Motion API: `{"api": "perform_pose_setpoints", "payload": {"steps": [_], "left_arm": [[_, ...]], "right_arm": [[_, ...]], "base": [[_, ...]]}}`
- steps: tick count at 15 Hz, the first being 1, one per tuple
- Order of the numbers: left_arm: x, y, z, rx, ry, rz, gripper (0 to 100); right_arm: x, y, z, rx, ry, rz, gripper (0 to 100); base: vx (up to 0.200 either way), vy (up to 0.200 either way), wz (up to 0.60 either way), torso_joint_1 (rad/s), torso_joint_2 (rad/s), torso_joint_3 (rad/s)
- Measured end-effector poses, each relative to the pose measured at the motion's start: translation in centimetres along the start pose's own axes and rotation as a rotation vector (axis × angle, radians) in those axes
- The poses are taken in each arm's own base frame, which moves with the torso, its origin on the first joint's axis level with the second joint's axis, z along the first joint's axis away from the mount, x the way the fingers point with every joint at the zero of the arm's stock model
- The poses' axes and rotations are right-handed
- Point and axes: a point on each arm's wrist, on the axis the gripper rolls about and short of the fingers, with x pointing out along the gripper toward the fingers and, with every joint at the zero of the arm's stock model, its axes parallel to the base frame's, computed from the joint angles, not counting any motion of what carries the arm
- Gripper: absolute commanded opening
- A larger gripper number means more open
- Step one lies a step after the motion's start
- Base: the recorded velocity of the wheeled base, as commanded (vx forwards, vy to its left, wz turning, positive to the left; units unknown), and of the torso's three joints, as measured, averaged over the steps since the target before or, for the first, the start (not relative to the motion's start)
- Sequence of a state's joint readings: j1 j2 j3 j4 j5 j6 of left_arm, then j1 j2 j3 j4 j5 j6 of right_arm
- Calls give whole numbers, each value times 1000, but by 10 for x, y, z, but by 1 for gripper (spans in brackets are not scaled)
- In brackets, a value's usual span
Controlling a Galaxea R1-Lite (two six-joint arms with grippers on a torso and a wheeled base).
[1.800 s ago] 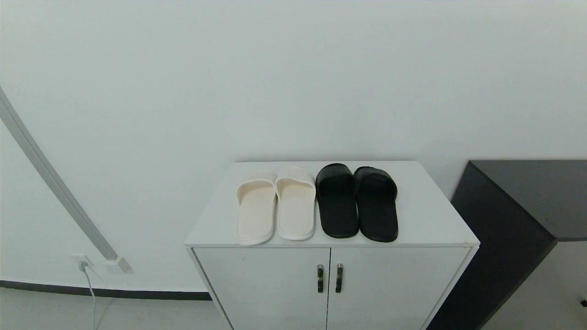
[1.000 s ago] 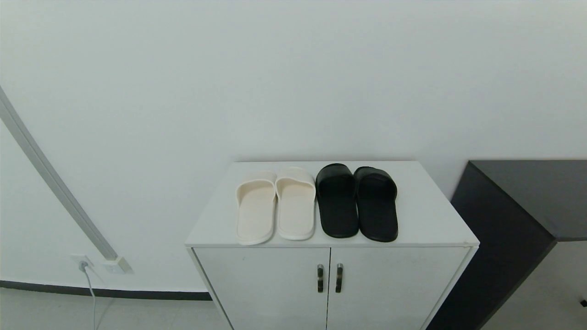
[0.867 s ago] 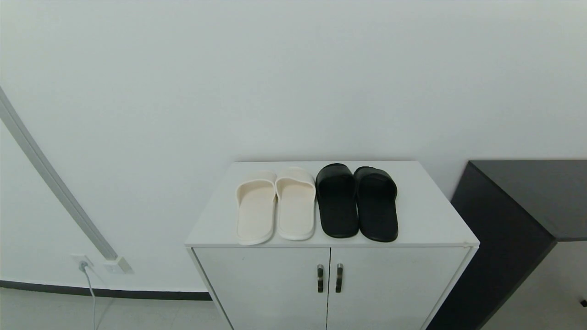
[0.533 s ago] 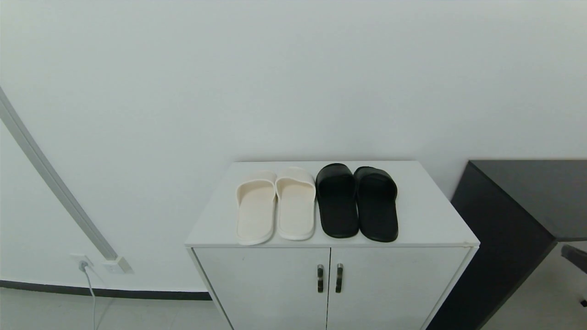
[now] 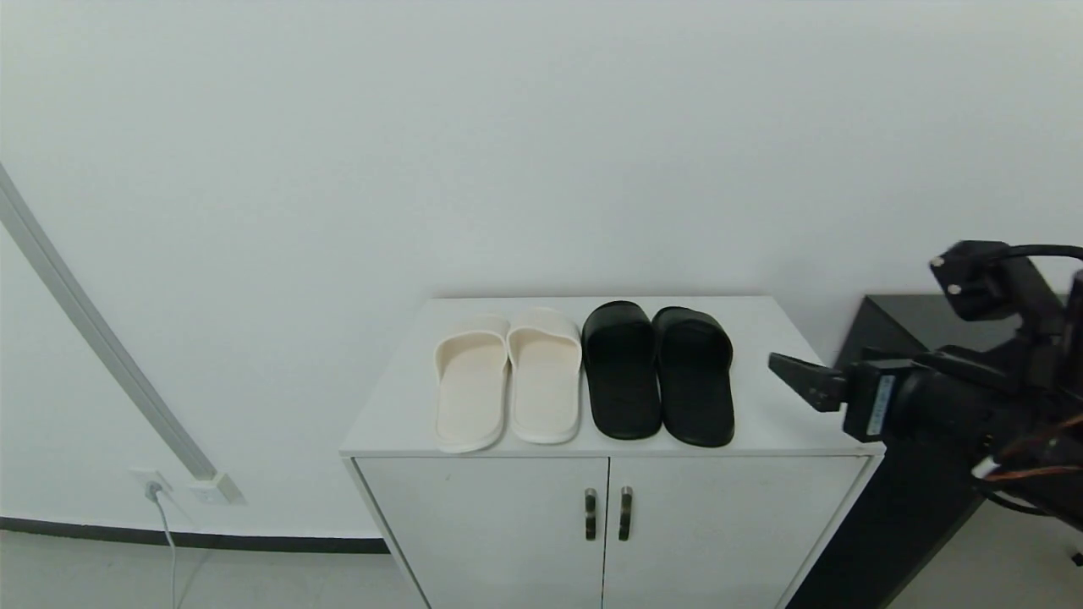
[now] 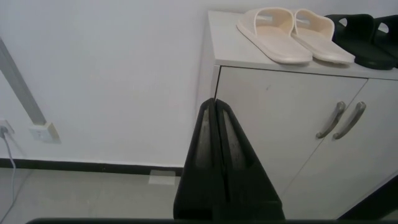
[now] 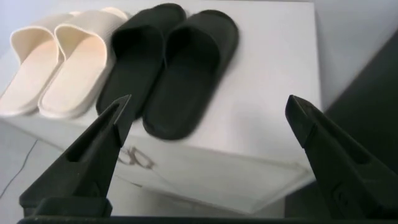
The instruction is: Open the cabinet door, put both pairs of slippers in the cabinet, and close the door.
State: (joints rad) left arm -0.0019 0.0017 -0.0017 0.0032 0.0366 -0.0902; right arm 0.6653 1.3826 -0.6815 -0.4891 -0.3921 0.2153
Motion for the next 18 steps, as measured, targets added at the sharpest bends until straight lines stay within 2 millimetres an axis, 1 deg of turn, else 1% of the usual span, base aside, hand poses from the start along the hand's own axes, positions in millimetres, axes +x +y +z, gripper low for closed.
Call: {"api": "perform_pose_setpoints", "payload": {"steps": [2,5,8,11,14,18], "left_arm": [[0,0,0,0,0,-2,0],[0,0,0,0,0,-1,0],[0,0,0,0,-1,-1,0],[0,0,0,0,-1,-1,0],[0,0,0,0,-1,-1,0],[0,0,0,0,-1,-1,0]], "right_arm": [[21,25,1,8,6,1,100],[59,55,-2,12,-2,-41,100],[93,75,-10,11,-17,-107,100],[122,87,-27,7,-32,-156,100],[145,89,-44,-13,-14,-184,100],[172,89,-52,-45,-17,-210,100]], "base": [[0,0,0,0,0,0],[0,0,0,0,0,0],[0,0,0,0,0,0],[0,0,0,0,0,0],[0,0,0,0,0,0],[0,0,0,0,0,0]]}}
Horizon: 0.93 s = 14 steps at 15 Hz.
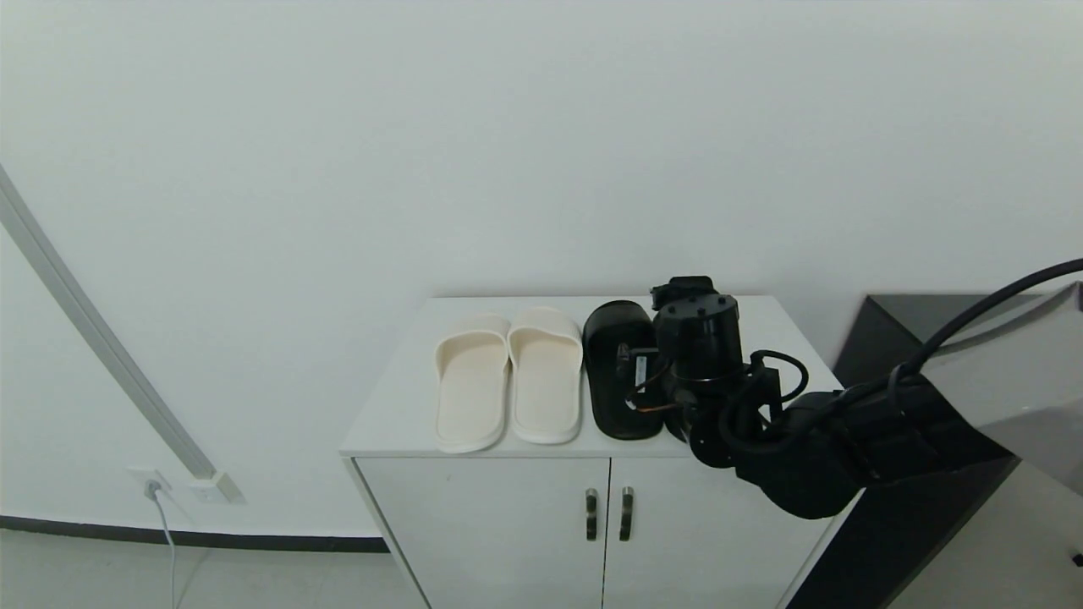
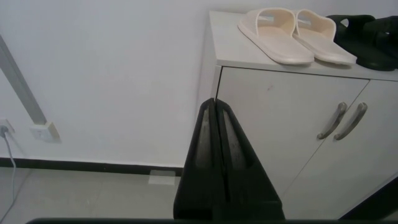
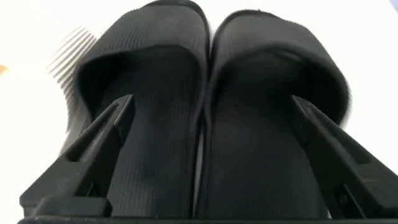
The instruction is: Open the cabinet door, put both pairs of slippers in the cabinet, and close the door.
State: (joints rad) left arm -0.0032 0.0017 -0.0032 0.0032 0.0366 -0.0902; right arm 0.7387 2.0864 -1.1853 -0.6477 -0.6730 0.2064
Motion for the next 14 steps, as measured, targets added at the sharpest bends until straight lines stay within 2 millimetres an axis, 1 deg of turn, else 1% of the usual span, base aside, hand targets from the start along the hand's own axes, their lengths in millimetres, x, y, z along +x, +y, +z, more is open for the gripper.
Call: {"api": "perform_pose_setpoints", "payload": {"steps": [2,8,9,11,14], "left_arm": [[0,0,0,0,0,0,0],[0,0,0,-1,0,0,0],[0,0,0,-1,0,0,0],[0,0,0,-1,0,0,0],[0,0,0,-1,0,0,0]], "right_arm": [[13,3,0,0,-12,-9,100],[51,1,-3,-15,-32,-55,100],[54,2,-5,-17,-31,-56,0],[59,2,-9,-21,-26,-60,0],[60,2,-12,-26,-21,-63,0]], "base": [[0,0,0,0,0,0],[0,0,0,0,0,0],[0,0,0,0,0,0],[0,0,0,0,0,0],[0,0,0,0,0,0]]}}
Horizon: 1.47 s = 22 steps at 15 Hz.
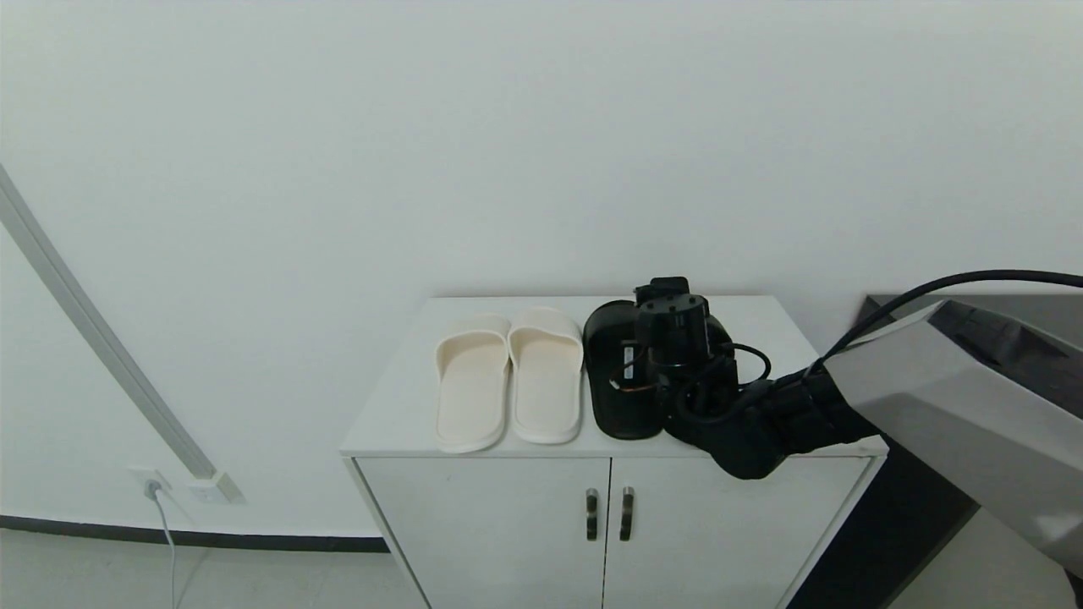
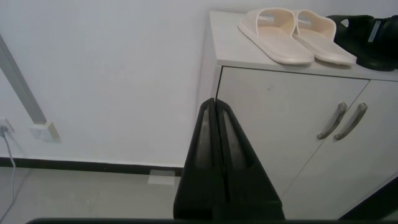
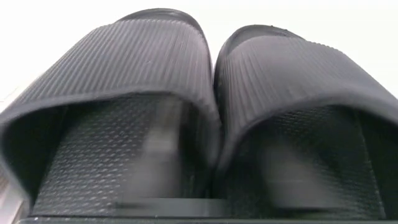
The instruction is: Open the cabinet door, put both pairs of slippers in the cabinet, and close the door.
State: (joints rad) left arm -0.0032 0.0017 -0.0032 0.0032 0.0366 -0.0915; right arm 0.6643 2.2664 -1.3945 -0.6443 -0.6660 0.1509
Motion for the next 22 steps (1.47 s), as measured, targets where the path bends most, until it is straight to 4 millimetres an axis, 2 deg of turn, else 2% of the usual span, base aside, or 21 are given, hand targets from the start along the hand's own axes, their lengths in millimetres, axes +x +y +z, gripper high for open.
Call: {"api": "perform_pose_setpoints", "payload": {"steps": [4,7,10,15,17,19,22], "left_arm": [[0,0,0,0,0,0,0],[0,0,0,1,0,0,0],[0,0,0,2,1,0,0],[0,0,0,1,1,0,0],[0,0,-1,2,2,0,0],[0,0,0,1,1,0,0],[0,0,0,2,1,0,0]], "right_arm": [[-5,-2,8,-7,-11,-1,0],[-24,-13,25,-29,-25,21,0],[-65,-29,42,-68,-16,163,0],[-152,-63,42,-143,43,608,0],[-179,-78,40,-156,76,730,0],[-195,-89,39,-162,99,773,0],[-201,-94,41,-156,86,780,0]], "base": [[0,0,0,0,0,0],[0,0,0,0,0,0],[0,0,0,0,0,0],[0,0,0,0,0,0],[0,0,0,0,0,0],[0,0,0,0,0,0],[0,0,0,0,0,0]]}}
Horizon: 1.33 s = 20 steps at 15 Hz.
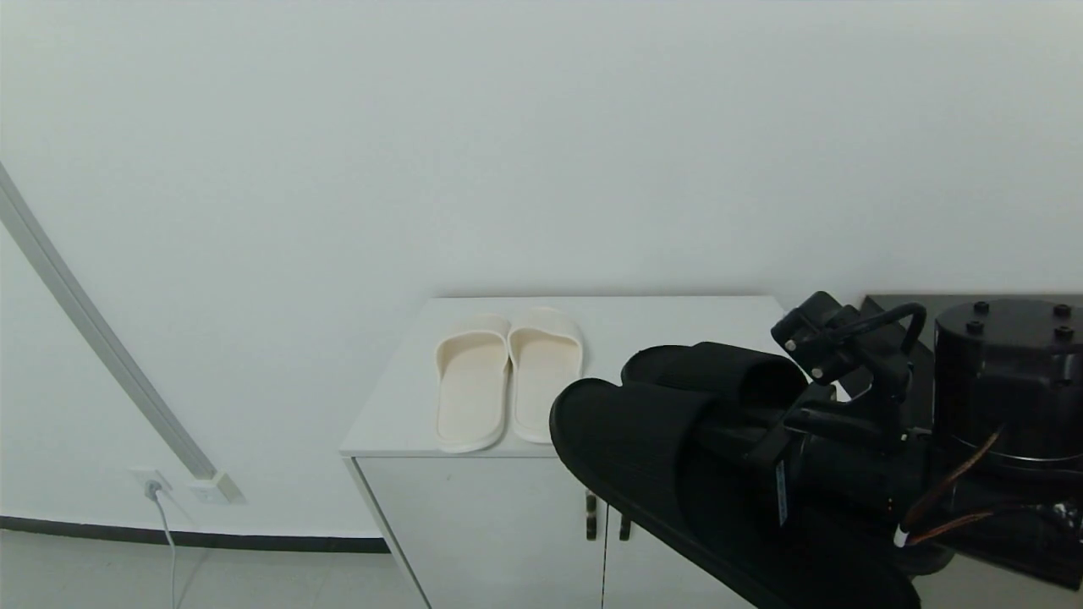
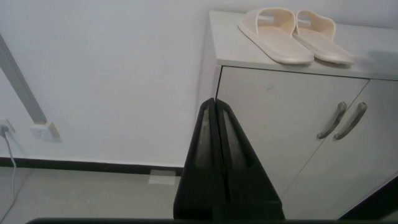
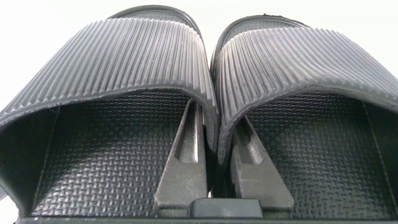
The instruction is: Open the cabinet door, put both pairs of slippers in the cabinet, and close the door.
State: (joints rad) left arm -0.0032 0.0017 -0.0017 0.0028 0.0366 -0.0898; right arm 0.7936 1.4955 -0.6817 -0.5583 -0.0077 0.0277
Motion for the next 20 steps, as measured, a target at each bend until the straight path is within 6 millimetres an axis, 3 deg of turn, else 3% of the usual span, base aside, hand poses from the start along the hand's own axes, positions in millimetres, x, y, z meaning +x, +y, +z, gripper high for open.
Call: {"api": "perform_pose_setpoints", "payload": {"steps": [3,10,20], "left_arm": [[0,0,0,0,0,0,0],[0,0,0,0,0,0,0],[0,0,0,-1,0,0,0]], "right_arm": [[-2,0,1,3,-6,2,0],[-3,0,1,2,-8,3,0],[-3,-2,-4,3,7,1,0]], "base": [[0,0,0,0,0,0],[-200,0,0,5,4,3],[0,0,0,0,0,0]]}}
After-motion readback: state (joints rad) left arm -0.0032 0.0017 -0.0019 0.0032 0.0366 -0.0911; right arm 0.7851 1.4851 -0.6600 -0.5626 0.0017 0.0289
